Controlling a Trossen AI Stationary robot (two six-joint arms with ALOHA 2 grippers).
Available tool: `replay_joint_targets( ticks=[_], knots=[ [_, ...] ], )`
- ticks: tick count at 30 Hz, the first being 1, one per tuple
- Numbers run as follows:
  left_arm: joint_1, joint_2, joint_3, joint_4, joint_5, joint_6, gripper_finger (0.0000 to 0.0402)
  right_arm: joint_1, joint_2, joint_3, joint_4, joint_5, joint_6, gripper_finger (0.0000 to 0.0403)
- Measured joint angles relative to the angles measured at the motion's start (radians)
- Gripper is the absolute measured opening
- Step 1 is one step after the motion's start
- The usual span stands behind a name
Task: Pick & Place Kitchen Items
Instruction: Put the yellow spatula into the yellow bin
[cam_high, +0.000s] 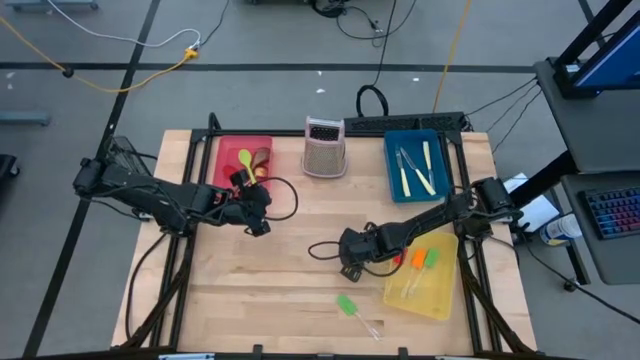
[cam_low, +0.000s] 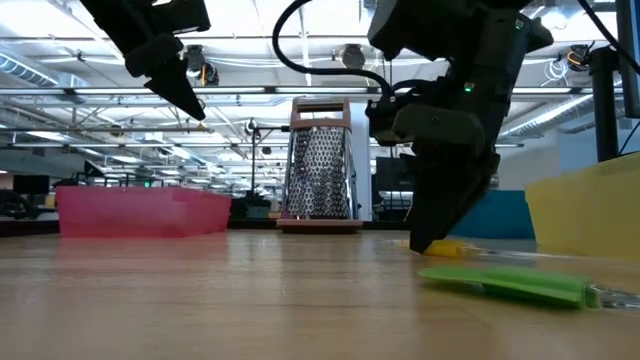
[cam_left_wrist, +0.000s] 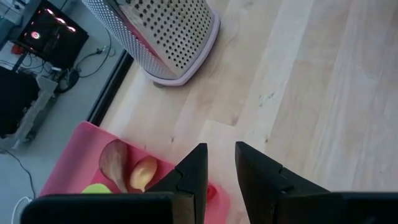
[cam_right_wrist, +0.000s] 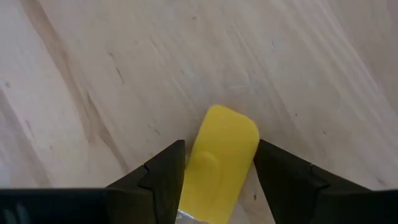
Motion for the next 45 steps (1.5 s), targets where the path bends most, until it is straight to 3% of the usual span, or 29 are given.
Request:
replay_joint_targets(
  ticks=[7,17,19,23,28,34,38,45],
  knots=[
    [0.000,0.000,0.000,-0.001,0.001,0.004,0.0088,0.000,0.007,-0.002,0.014,0.030,-0.080,0.0174],
    [0.000,0.000,0.000,-0.001,0.001,0.007,0.0088,-0.003,-0.006,-0.004,0.028,0.032,-0.107,0.0015],
    [0.000,0.000,0.000,-0.002,0.001,0.007,0.0088,-0.003,-0.018,-0.005,0.050,0.030,-0.125,0.0005],
    [0.000,0.000,0.000,-0.003,0.001,0.007,0.0088,-0.004,-0.068,-0.010,0.068,0.031,-0.129,0.0002],
    [0.000,0.000,0.000,-0.003,0.002,0.005,0.0088,0.002,-0.117,-0.008,0.050,0.107,-0.131,0.0001],
    [0.000,0.000,0.000,-0.005,0.009,0.004,0.0088,0.023,-0.118,-0.008,0.058,0.045,-0.148,0.0014],
    [0.000,0.000,0.000,-0.005,0.010,0.004,0.0088,0.037,-0.116,-0.008,0.029,0.053,-0.097,0.0051],
    [0.000,0.000,0.000,-0.004,0.010,0.003,0.0088,0.041,-0.087,-0.007,0.011,0.054,-0.039,0.0148]
  ],
)
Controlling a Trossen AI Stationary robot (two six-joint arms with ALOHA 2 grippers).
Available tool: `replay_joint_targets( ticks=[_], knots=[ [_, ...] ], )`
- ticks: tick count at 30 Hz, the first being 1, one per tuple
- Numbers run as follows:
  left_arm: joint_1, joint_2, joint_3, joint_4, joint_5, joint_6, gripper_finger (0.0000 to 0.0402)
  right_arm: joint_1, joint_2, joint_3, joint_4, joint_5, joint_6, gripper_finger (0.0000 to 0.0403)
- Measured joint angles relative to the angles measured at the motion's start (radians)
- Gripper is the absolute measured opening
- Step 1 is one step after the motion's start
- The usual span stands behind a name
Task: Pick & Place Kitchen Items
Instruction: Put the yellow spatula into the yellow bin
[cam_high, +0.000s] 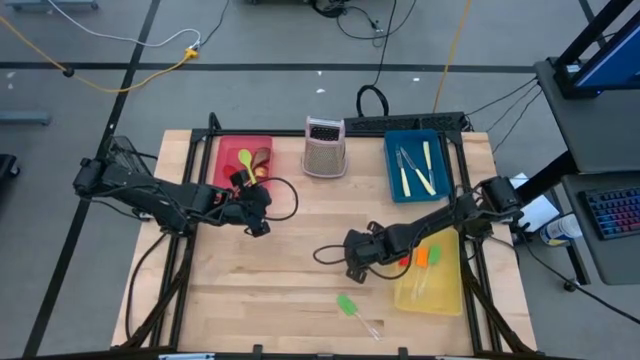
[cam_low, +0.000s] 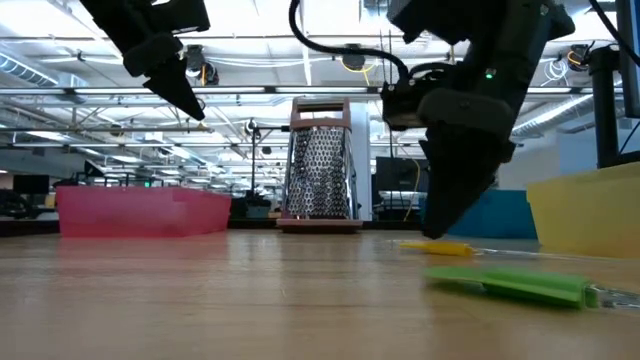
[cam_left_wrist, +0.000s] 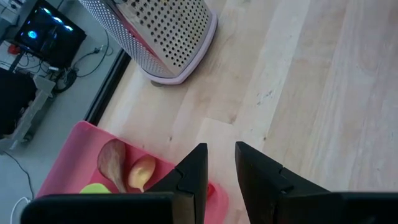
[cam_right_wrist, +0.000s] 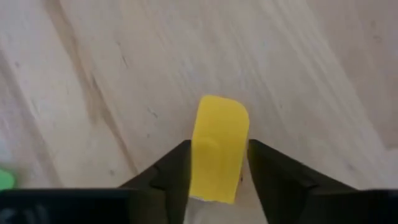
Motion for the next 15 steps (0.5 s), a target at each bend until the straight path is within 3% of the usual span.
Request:
replay_joint_targets(
  ticks=[7,15],
  knots=[
    [0.000,0.000,0.000,0.002,0.000,0.000,0.0088,0.041,0.053,0.001,-0.007,0.059,-0.007,0.0207],
    [0.000,0.000,0.000,0.002,0.000,-0.004,0.0088,0.051,0.107,0.004,-0.059,0.144,0.108,0.0209]
  ],
)
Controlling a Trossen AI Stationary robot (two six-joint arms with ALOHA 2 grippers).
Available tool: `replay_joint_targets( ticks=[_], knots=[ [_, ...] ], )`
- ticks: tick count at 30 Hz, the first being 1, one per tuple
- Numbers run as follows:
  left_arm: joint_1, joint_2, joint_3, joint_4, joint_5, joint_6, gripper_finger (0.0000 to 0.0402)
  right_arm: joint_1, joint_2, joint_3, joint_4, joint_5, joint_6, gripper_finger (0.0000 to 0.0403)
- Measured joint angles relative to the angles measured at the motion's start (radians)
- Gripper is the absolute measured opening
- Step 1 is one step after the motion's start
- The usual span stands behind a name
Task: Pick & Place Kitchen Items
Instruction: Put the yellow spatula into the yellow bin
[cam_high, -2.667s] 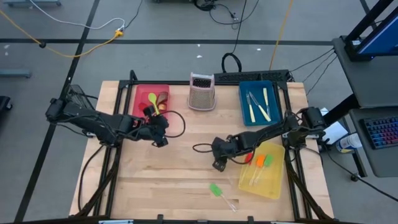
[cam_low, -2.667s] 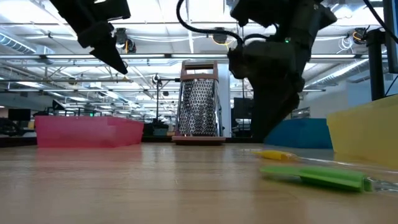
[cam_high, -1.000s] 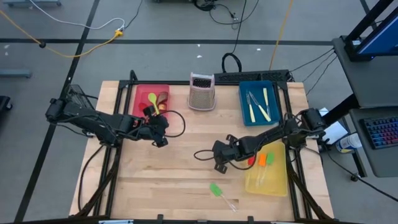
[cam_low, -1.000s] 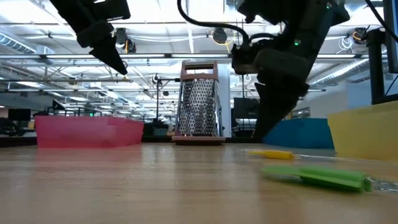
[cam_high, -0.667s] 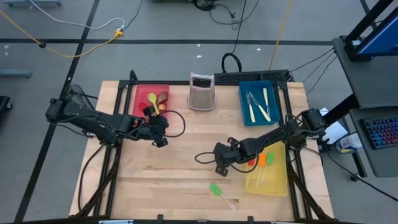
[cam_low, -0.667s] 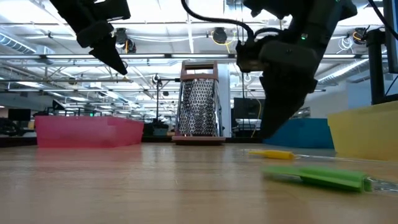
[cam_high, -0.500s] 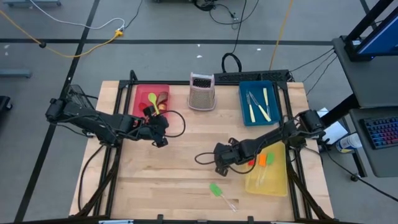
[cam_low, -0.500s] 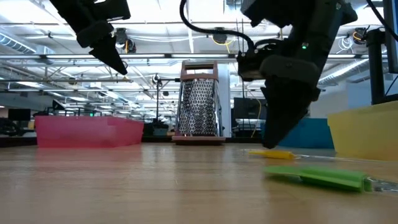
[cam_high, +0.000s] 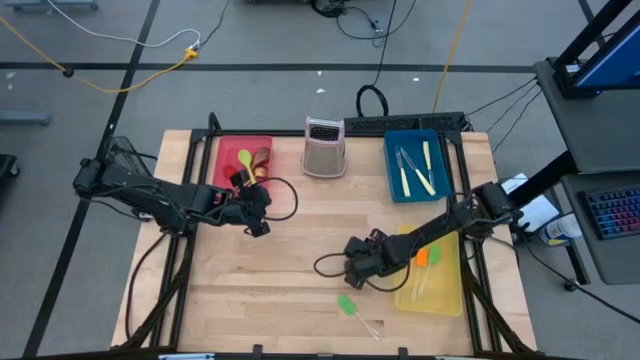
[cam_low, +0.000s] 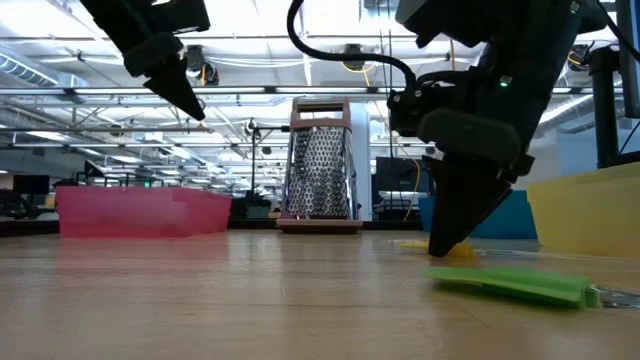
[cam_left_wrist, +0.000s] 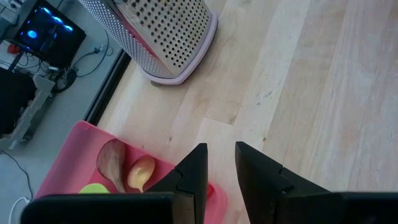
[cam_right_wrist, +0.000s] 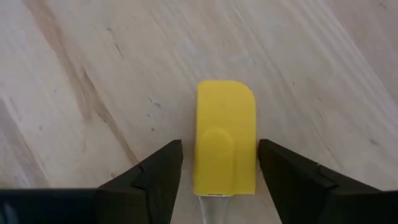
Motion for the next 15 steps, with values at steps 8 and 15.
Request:
replay_joint_targets(
  ticks=[8,15],
  knots=[
    [0.000,0.000,0.000,0.001,0.000,0.000,0.0088,-0.002,0.007,-0.002,-0.128,-0.005,0.013,0.0171],
    [0.000,0.000,0.000,0.001,0.000,-0.001,0.0088,-0.005,0.006,-0.009,-0.135,-0.054,0.003,0.0083]
  ],
)
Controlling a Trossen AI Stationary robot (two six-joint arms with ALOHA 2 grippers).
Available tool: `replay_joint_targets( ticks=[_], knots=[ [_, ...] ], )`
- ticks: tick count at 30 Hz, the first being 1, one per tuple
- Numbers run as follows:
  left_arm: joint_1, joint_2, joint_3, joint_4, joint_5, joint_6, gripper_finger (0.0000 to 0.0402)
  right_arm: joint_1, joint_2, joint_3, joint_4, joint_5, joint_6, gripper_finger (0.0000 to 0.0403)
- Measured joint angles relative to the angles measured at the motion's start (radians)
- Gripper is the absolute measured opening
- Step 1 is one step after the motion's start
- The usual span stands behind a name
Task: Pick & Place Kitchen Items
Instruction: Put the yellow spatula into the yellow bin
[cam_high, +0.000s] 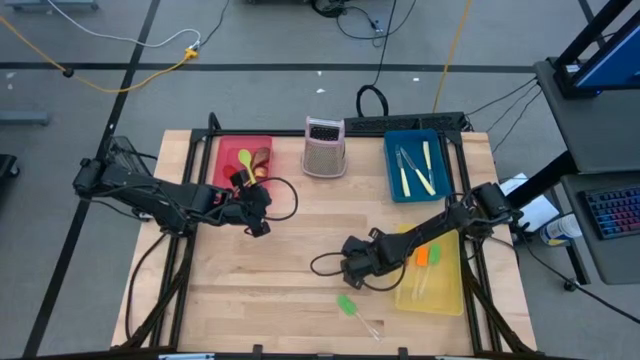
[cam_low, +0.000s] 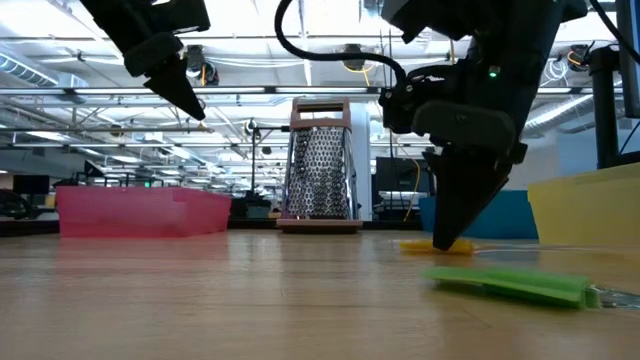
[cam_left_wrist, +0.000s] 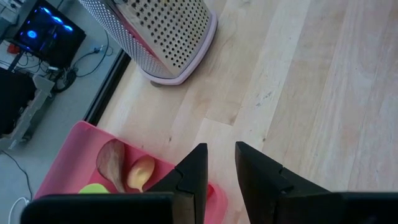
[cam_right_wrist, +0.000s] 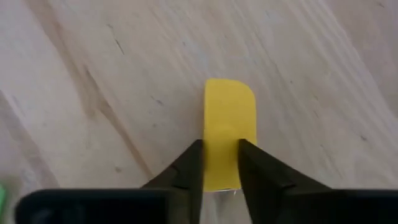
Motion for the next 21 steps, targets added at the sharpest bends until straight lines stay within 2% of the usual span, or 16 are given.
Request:
replay_joint_targets(
  ticks=[6,9,16,21],
  knots=[
    [0.000,0.000,0.000,0.000,0.000,-0.001,0.0088,0.001,-0.004,-0.051,0.063,-0.004,0.025,0.0018],
    [0.000,0.000,0.000,0.001,0.000,-0.006,0.0088,0.002,-0.005,-0.074,0.101,-0.003,0.036,0.0003],
    [0.000,0.000,0.000,0.002,0.000,-0.021,0.0088,0.003,-0.004,-0.077,0.128,0.057,-0.044,0.0005],
    [0.000,0.000,0.000,0.002,0.000,-0.023,0.0088,-0.003,-0.008,-0.080,0.238,0.071,-0.182,0.0052]
  ],
)
